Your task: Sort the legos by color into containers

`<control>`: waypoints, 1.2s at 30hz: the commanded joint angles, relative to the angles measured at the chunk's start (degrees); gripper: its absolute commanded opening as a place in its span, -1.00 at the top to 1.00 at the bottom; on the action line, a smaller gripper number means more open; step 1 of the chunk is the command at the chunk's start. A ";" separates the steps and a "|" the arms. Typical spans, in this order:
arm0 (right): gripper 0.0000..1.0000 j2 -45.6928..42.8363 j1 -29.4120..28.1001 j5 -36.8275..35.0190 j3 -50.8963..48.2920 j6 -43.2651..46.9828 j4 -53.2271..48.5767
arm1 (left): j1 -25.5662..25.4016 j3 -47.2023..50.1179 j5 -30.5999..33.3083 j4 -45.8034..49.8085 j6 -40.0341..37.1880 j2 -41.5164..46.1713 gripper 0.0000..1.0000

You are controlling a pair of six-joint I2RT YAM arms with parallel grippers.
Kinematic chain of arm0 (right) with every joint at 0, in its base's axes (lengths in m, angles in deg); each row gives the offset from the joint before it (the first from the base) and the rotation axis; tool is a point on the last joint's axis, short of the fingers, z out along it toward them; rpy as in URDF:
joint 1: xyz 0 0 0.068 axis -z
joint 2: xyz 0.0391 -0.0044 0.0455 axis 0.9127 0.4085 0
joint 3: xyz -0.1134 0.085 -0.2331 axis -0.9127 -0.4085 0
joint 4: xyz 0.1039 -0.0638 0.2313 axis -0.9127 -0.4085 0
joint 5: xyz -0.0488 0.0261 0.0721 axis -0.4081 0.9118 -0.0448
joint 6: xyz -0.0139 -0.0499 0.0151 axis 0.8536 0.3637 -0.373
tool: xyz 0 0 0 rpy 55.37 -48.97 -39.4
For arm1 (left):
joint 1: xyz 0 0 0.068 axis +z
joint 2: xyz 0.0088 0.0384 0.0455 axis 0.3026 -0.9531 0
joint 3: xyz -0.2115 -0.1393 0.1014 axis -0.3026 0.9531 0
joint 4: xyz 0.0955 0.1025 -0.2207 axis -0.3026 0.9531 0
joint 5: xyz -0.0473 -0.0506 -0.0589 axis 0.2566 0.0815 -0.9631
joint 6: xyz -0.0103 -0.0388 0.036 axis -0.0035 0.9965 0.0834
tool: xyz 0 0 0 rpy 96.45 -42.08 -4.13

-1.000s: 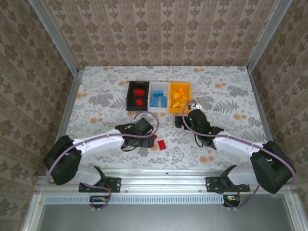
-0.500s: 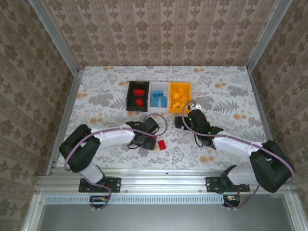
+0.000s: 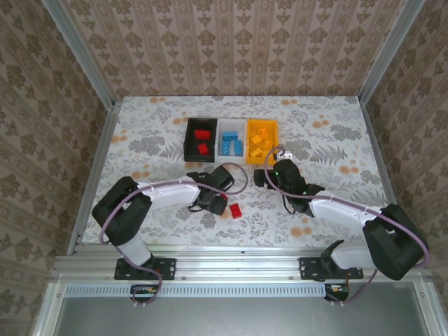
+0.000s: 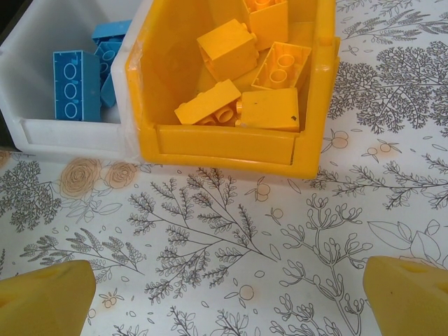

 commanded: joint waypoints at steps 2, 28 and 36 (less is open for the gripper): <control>-1.00 0.21 -0.40 -0.16 0.47 -0.81 0.49 | 1.45 -1.01 2.02 -3.64 -4.27 -3.11 -0.14; -1.00 0.79 -0.40 0.01 0.56 -0.46 0.68 | 2.62 -4.81 0.03 -8.40 -12.06 -9.03 0.32; -1.00 1.13 -0.40 0.52 0.65 -0.65 0.95 | 1.98 -4.37 3.68 -5.90 -11.09 -3.38 0.52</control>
